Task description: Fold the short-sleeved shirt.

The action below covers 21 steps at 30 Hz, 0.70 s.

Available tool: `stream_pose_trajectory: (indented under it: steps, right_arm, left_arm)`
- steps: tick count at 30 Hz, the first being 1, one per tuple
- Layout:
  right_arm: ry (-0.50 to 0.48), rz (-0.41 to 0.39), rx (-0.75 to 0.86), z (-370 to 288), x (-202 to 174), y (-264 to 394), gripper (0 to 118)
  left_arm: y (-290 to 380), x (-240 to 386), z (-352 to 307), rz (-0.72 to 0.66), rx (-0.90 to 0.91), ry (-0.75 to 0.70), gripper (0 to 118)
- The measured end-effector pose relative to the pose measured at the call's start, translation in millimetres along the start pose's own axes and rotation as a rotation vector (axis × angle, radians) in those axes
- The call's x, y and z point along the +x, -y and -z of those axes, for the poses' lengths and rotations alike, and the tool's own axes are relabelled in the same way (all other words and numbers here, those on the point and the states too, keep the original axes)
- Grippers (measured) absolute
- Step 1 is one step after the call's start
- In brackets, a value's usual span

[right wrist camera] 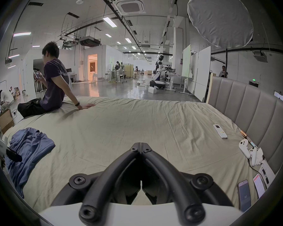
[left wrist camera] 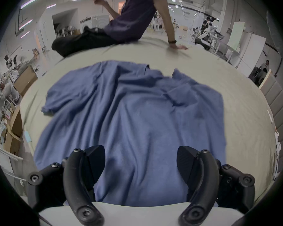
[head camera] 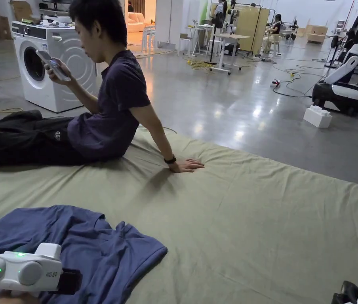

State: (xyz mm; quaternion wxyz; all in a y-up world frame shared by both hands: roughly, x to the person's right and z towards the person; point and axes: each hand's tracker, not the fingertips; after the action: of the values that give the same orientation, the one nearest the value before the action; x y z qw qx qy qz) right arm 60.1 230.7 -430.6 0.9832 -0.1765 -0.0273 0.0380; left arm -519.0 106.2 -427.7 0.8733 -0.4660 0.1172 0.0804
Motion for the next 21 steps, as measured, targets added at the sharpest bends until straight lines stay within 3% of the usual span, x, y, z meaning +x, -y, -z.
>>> stream_pose_trajectory:
  steps: [2, 4, 6, 9, 10, 13, 18, 21]
  right_arm:
    - [0.002, -0.003, -0.008, 0.9, -1.3, 1.5, 0]
    - [0.004, -0.011, -0.016, 2.0, -0.8, 2.7, 0]
    - [0.006, -0.013, -0.019, 1.6, -0.6, 2.9, 0]
    - [0.006, -0.02, -0.016, 1.3, 0.3, 3.1, 0]
    - [0.006, -0.023, -0.016, 1.6, 0.4, 3.2, 0]
    - [0.003, -0.022, -0.024, 2.1, 1.8, 4.4, 0]
    - [0.009, -0.018, -0.022, -2.0, 9.9, 6.4, 0]
    - [0.016, -0.007, -0.016, -3.3, 17.0, 5.1, 0]
  left_arm:
    - [9.0, 3.6, 19.1, 0.025, -0.052, -0.025, 98]
    - [13.6, 8.7, 14.4, 0.089, 0.038, -0.06, 93]
    - [6.7, 13.3, 16.1, 0.077, -0.006, -0.074, 71]
    - [7.5, 20.4, 13.0, 0.11, 0.05, -0.048, 16]
    - [7.0, 23.9, 12.8, 0.15, 0.078, -0.065, 7]
    - [10.0, 26.9, 19.5, 0.177, 0.054, -0.162, 7]
    - [-2.8, 19.7, 13.7, 0.088, 0.03, -0.104, 4]
    - [-4.3, 19.9, -2.7, 0.067, 0.117, -0.067, 4]
